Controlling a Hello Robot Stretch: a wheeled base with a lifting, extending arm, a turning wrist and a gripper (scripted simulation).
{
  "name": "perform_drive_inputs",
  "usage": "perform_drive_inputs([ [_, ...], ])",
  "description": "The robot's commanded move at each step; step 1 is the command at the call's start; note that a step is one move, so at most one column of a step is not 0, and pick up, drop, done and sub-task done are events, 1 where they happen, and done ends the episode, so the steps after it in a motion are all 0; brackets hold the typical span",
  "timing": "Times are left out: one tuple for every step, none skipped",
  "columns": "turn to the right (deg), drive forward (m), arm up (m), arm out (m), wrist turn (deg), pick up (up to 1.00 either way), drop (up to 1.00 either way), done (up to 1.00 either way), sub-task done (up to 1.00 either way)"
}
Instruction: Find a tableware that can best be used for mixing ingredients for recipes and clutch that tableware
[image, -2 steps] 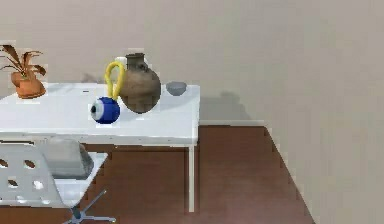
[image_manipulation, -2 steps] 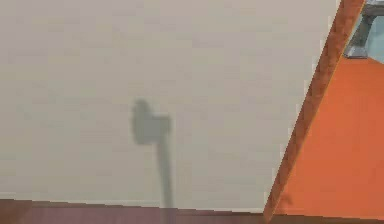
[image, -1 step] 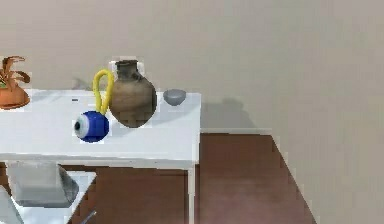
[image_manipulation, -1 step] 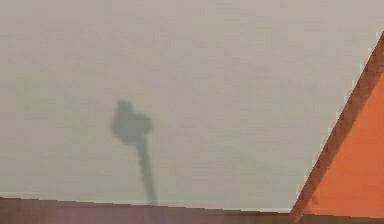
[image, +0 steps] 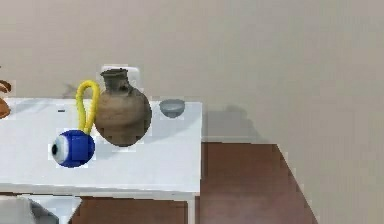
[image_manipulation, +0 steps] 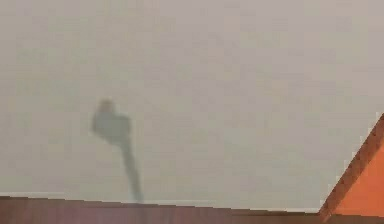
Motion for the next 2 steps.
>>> perform_drive_inputs([
  [45.0, 0.00, 0.00, 0.00, 0.0, 0.00, 0.00, 0.00, 0.00],
  [9.0, 0.00, 0.00, 0.00, 0.0, 0.00, 0.00, 0.00, 0.00],
])
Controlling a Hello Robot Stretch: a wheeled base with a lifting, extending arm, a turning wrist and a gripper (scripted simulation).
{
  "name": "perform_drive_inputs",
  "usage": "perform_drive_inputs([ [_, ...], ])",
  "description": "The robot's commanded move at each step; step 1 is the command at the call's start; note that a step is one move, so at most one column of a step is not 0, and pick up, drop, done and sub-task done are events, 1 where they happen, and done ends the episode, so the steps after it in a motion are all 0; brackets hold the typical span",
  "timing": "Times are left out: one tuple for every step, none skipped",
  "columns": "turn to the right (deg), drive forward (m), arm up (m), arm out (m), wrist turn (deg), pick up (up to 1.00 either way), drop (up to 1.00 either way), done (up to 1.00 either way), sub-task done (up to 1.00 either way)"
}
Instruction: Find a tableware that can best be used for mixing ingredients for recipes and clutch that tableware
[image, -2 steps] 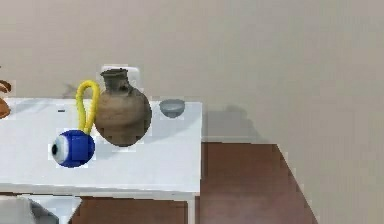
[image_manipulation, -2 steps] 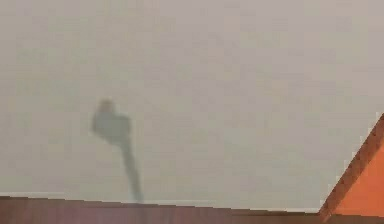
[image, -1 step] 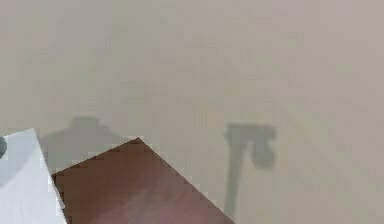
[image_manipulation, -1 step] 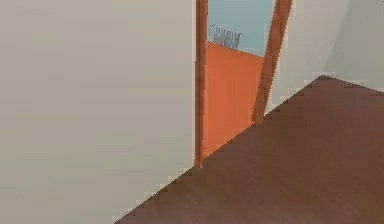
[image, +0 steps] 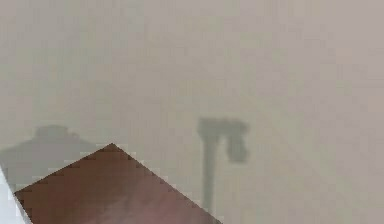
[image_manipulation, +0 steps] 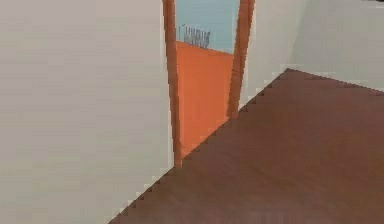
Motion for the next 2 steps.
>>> perform_drive_inputs([
  [0.0, 0.45, 0.00, 0.00, 0.0, 0.00, 0.00, 0.00, 0.00],
  [-45.0, 0.00, 0.00, 0.00, 0.0, 0.00, 0.00, 0.00, 0.00],
])
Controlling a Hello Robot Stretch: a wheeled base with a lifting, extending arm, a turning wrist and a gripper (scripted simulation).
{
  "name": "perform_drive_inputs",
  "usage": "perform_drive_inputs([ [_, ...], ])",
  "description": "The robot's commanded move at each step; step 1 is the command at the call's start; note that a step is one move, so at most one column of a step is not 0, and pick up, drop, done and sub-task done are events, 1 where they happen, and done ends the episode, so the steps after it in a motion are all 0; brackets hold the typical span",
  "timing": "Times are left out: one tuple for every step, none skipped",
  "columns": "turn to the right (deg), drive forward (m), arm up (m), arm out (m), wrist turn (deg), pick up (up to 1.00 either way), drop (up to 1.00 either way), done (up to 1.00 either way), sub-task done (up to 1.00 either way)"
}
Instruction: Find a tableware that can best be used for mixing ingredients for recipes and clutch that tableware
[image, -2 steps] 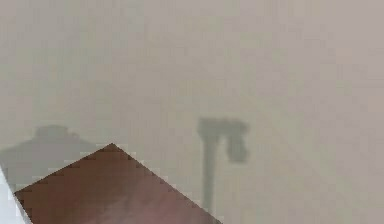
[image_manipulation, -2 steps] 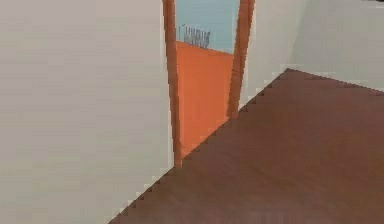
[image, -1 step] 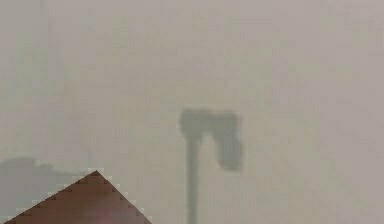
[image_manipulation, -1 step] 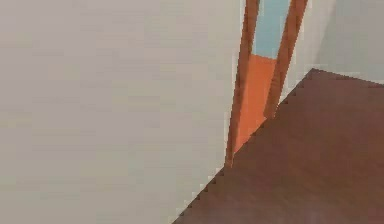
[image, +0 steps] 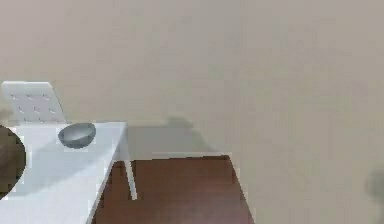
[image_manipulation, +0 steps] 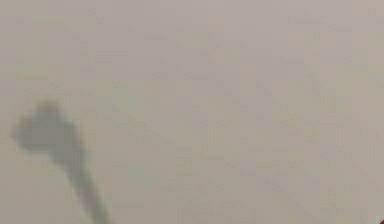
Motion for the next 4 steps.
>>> perform_drive_inputs([
  [-45.0, 0.00, 0.00, 0.00, 0.0, 0.00, 0.00, 0.00, 0.00],
  [-45.0, 0.00, 0.00, 0.00, 0.0, 0.00, 0.00, 0.00, 0.00],
  [-30.0, 0.00, 0.00, 0.00, 0.0, 0.00, 0.00, 0.00, 0.00],
  [45.0, 0.00, 0.00, 0.00, 0.0, 0.00, 0.00, 0.00, 0.00],
])
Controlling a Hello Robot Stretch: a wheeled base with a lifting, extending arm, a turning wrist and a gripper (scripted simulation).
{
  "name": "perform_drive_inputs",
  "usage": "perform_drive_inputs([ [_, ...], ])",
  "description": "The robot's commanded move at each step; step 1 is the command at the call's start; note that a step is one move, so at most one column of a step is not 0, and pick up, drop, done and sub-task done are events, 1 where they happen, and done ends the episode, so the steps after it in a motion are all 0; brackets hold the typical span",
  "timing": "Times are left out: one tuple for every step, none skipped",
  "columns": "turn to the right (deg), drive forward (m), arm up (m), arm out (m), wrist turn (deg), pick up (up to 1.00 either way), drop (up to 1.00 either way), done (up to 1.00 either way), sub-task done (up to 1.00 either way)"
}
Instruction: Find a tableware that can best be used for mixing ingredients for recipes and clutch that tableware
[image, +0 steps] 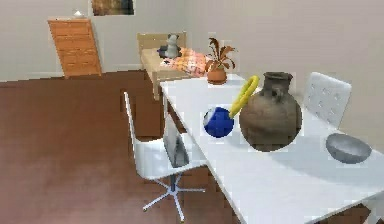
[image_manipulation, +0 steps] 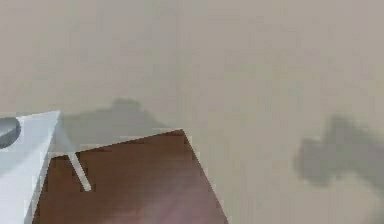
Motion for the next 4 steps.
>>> perform_drive_inputs([
  [45.0, 0.00, 0.00, 0.00, 0.0, 0.00, 0.00, 0.00, 0.00],
  [21.0, 0.00, 0.00, 0.00, 0.0, 0.00, 0.00, 0.00, 0.00],
  [0.0, 1.00, 0.00, 0.00, 0.0, 0.00, 0.00, 0.00, 0.00],
  [0.0, 0.25, 0.00, 0.00, 0.0, 0.00, 0.00, 0.00, 0.00],
])
